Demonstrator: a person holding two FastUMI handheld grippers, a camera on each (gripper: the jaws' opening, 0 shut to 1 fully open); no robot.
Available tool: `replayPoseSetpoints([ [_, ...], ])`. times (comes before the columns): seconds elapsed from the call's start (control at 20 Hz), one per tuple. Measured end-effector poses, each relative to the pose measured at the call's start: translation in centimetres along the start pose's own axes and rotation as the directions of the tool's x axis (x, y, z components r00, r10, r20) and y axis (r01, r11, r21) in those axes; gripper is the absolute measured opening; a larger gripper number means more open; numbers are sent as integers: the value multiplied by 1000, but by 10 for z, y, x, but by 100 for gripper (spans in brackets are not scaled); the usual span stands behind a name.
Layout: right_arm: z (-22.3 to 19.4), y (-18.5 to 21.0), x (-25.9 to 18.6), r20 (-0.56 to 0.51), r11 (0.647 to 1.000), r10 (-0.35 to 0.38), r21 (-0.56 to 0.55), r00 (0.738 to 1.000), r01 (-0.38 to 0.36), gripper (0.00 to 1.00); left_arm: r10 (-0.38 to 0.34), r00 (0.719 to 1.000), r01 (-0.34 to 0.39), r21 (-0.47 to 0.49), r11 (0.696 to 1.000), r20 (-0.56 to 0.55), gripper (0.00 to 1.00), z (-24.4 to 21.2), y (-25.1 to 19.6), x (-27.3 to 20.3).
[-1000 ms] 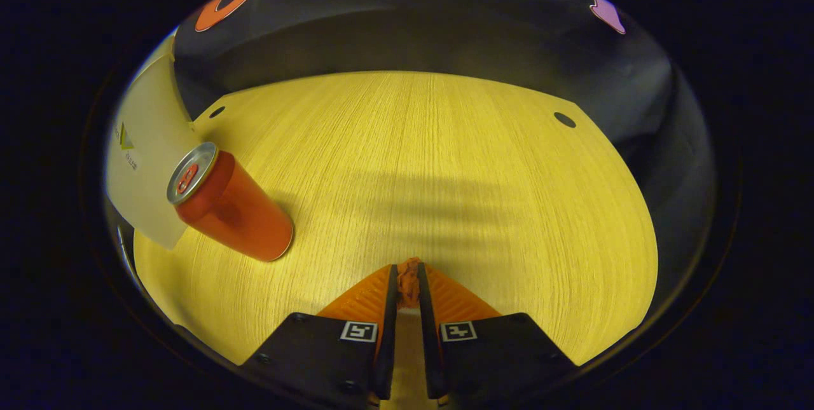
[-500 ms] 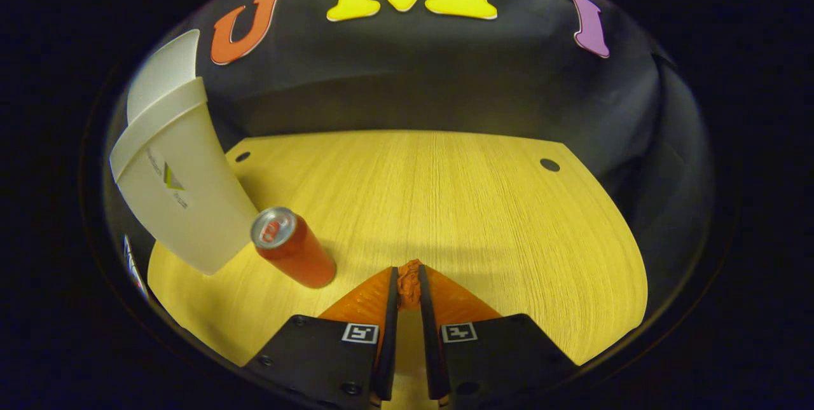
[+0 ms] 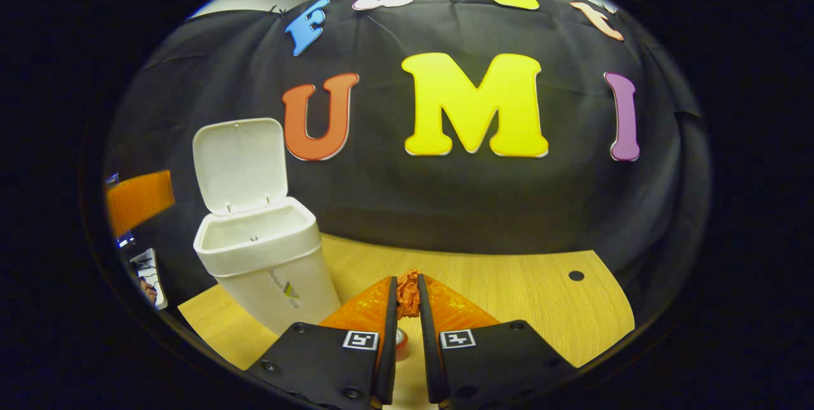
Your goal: Press the lid of the desktop garbage bin to open it, pick up the crumpled paper on the desktop and throw it into the bin, then pick up the pop can on the desktop and drop it into the bin, and finally close the garbage bin lid.
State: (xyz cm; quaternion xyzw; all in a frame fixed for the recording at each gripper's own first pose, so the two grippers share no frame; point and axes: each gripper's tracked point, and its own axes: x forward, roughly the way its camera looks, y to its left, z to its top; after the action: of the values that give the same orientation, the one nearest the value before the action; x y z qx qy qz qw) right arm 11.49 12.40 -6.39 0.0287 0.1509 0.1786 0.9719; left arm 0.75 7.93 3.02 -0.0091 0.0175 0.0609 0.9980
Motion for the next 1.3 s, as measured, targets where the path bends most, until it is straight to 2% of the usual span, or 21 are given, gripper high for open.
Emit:
replayPoseSetpoints([
  [0.3,54,46,-11,125,994,103,-51,987,-97,20,44,999,-44,-8,999,24,96,9,14,-11],
  [0.6,82,97,9,151,974,226,-59,962,-219,20,110,993,-109,-22,994,30,96,15,38,-23],
  [0.65,84,105,15,144,969,244,-62,959,-238,18,122,992,-122,-23,992,29,96,15,42,-24],
  [0.85,76,136,43,92,948,318,-42,944,-316,20,171,985,-170,-27,985,25,96,14,62,-29],
  [1.3,50,199,92,14,908,418,-46,908,-417,20,238,971,-238,-17,971,27,96,18,90,-26],
])
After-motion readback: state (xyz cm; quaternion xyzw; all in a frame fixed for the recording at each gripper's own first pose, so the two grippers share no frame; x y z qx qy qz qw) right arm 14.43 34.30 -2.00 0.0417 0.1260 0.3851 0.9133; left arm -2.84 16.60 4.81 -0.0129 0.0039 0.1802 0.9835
